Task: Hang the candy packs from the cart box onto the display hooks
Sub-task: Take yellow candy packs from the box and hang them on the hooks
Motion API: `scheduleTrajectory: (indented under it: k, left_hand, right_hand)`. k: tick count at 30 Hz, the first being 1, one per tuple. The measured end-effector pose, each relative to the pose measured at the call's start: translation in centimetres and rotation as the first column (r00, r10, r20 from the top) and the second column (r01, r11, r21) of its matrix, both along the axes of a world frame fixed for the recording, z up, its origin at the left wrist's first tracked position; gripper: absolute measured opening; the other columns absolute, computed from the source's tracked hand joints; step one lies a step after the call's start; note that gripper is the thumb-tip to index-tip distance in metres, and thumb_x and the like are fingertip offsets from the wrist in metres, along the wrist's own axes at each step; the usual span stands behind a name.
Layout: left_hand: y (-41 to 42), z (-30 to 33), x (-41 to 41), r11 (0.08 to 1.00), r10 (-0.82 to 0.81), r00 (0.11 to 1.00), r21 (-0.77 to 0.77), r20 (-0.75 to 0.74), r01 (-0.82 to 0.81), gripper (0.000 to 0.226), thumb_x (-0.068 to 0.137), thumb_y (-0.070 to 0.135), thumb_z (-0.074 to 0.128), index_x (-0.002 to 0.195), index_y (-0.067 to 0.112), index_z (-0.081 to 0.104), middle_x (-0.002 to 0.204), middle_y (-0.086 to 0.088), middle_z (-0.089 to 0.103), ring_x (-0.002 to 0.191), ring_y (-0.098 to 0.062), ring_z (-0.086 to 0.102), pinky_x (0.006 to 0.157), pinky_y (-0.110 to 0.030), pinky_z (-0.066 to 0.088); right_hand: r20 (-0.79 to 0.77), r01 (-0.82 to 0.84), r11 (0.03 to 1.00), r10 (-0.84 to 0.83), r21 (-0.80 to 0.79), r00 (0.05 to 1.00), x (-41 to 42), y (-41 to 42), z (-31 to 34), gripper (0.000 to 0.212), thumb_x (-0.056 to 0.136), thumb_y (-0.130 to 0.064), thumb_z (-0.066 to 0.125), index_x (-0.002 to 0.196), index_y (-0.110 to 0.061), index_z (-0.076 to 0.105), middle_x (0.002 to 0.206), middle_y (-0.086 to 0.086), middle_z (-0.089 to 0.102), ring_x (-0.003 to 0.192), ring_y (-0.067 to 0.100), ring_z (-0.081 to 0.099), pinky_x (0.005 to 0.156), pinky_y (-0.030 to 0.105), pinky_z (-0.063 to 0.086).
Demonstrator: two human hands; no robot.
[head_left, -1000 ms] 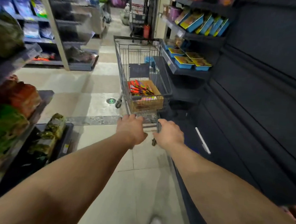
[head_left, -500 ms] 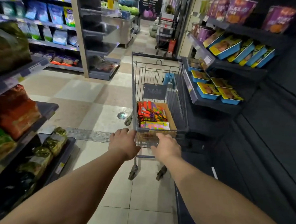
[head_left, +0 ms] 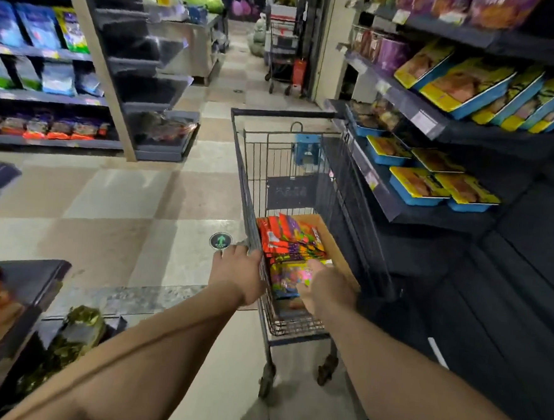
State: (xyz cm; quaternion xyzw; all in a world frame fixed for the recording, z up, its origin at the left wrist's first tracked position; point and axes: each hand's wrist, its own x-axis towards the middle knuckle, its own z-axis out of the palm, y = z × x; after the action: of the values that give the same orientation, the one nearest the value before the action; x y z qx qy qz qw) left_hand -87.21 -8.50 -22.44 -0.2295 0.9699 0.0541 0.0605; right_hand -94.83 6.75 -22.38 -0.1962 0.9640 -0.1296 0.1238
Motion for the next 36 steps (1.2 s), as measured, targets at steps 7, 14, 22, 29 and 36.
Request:
scheduleTrajectory:
  k: [7,14,22,29,36]
  left_hand:
    - [-2.8,-3.2,-8.5,0.992,-0.101,0.991,0.078,0.084,0.095,0.056,0.089,0.046,0.058,0.139,0.026,0.046,0.143,-0.01,0.047,0.136,-0.033,0.039,0.114,-0.045,0.029]
    - [-3.3,-5.3,-17.0,0.985,-0.147,0.973,0.118,0.18,0.127,0.066,0.087,0.049,0.063,0.145,0.026,0.039,0.145,-0.009,0.046,0.138,-0.032,0.038,0.116,-0.047,0.029]
    - [-5.2,-7.8,-25.0,0.971,-0.205,0.946,0.172,0.251,0.165,0.063,0.092,0.045,0.062,0.147,0.024,0.04,0.148,-0.009,0.046,0.139,-0.03,0.039,0.118,-0.05,0.024]
    - [-6.5,-11.3,-32.7,0.927,-0.372,0.862,0.176,0.344,0.33,0.066,0.091,0.049,0.063,0.148,0.025,0.039,0.144,-0.01,0.048,0.134,-0.032,0.043,0.112,-0.051,0.034]
    - [-8.7,-17.4,-40.3,0.828,-0.557,0.686,0.248,0.468,0.504,0.071,0.092,0.05,0.063,0.151,0.023,0.036,0.151,-0.009,0.043,0.138,-0.033,0.04,0.11,-0.046,0.036]
  right_hand:
    - [0.082,0.137,0.989,-0.141,0.049,0.987,-6.3,-1.0,-1.8,0.052,0.093,-0.041,0.061,0.14,-0.025,0.046,0.136,0.007,0.052,0.123,0.029,0.053,0.093,0.038,0.049]
    - [0.142,0.184,0.981,-0.191,0.058,0.971,-14.8,-1.4,-3.2,0.047,0.093,-0.038,0.062,0.136,-0.025,0.047,0.133,0.006,0.052,0.119,0.028,0.055,0.09,0.041,0.049]
    - [0.233,0.282,0.957,-0.292,0.074,0.928,-22.1,-1.6,-5.6,0.056,0.093,-0.037,0.061,0.144,-0.025,0.041,0.135,0.009,0.049,0.121,0.03,0.053,0.096,0.043,0.049]
    - [0.299,0.437,0.893,-0.45,0.111,0.842,-25.7,-2.7,-8.9,0.055,0.094,-0.036,0.061,0.144,-0.023,0.041,0.139,0.008,0.049,0.123,0.03,0.053,0.094,0.039,0.048]
    - [0.413,0.621,0.755,-0.644,0.208,0.644,-27.1,-6.0,-14.6,0.064,0.096,-0.038,0.058,0.151,-0.025,0.029,0.149,0.01,0.044,0.131,0.033,0.05,0.099,0.039,0.046]
